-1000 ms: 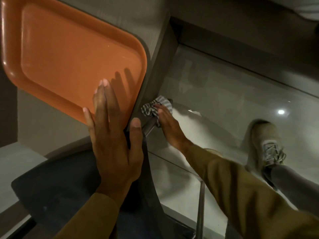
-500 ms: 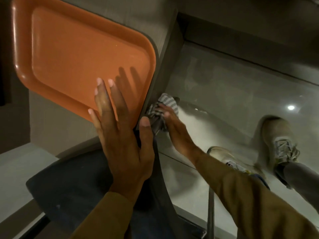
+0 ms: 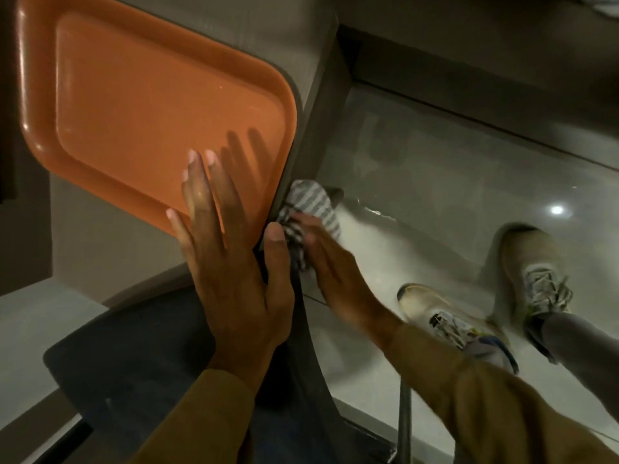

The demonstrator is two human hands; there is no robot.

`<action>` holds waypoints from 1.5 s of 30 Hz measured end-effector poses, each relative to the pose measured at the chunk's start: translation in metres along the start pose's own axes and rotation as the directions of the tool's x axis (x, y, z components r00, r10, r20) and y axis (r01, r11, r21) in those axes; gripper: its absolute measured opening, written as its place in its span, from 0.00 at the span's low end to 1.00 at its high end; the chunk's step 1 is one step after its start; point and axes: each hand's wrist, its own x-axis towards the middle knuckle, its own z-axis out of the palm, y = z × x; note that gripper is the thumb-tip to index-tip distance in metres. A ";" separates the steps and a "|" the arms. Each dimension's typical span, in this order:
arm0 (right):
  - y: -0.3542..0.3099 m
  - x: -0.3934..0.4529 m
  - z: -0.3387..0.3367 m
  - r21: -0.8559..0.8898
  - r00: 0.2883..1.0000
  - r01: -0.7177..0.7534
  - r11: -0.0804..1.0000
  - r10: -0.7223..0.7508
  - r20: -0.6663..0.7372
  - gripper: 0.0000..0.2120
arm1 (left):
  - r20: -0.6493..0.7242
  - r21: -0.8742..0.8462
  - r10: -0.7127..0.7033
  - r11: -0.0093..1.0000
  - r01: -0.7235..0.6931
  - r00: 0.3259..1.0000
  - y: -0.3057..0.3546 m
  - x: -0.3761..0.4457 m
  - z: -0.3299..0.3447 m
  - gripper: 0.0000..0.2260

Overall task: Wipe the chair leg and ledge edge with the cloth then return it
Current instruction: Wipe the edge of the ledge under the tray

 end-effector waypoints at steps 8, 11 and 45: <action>-0.008 0.036 -0.014 0.054 0.976 -0.184 0.981 0.189 -0.110 0.23 | 0.005 -0.031 -0.025 0.999 0.025 1.000 0.002 0.000 -0.003 0.30; -0.021 -0.021 0.007 0.119 0.998 -0.044 0.992 0.049 -0.042 0.21 | 0.021 -0.018 -0.020 1.000 0.020 1.000 0.000 -0.001 -0.004 0.30; 0.000 0.050 -0.006 0.085 0.950 -0.282 0.956 0.291 -0.116 0.29 | -0.027 -0.080 -0.012 0.997 0.010 1.000 0.002 -0.001 -0.003 0.30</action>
